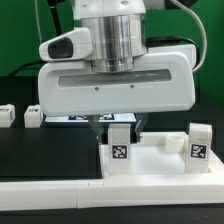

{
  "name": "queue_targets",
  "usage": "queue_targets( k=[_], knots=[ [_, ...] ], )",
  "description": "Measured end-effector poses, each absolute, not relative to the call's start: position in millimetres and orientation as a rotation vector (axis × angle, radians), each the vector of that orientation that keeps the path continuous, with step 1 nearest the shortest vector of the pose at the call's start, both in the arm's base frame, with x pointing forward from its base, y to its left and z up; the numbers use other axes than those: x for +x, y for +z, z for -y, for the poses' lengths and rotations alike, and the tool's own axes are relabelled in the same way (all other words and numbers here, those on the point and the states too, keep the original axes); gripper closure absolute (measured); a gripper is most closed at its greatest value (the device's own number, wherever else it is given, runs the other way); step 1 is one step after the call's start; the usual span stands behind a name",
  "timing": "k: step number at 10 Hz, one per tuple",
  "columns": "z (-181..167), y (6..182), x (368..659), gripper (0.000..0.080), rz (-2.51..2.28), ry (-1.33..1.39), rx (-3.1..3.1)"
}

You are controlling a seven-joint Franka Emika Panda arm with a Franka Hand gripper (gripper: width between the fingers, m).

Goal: Assemble square table

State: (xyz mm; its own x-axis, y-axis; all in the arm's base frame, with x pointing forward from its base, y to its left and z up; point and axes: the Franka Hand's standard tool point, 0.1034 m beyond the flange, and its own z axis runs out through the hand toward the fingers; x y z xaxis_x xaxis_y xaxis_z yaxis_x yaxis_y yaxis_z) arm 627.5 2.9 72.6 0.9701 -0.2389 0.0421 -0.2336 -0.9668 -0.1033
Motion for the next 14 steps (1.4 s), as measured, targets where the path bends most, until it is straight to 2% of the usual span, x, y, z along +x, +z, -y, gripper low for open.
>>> queue_targets(
  k=[2,12,13,14],
  knots=[
    [-3.0,73.0,627.8,0.0511,-0.608,-0.072,-2.979],
    [-3.0,73.0,627.8,0.0509,-0.608,-0.072,-2.979],
    [-0.7,72.0,627.3,0.0509,-0.986,-0.051,-2.872],
    [-0.6,72.2,627.2,0.0509,-0.943,-0.054,-2.887]
  ],
)
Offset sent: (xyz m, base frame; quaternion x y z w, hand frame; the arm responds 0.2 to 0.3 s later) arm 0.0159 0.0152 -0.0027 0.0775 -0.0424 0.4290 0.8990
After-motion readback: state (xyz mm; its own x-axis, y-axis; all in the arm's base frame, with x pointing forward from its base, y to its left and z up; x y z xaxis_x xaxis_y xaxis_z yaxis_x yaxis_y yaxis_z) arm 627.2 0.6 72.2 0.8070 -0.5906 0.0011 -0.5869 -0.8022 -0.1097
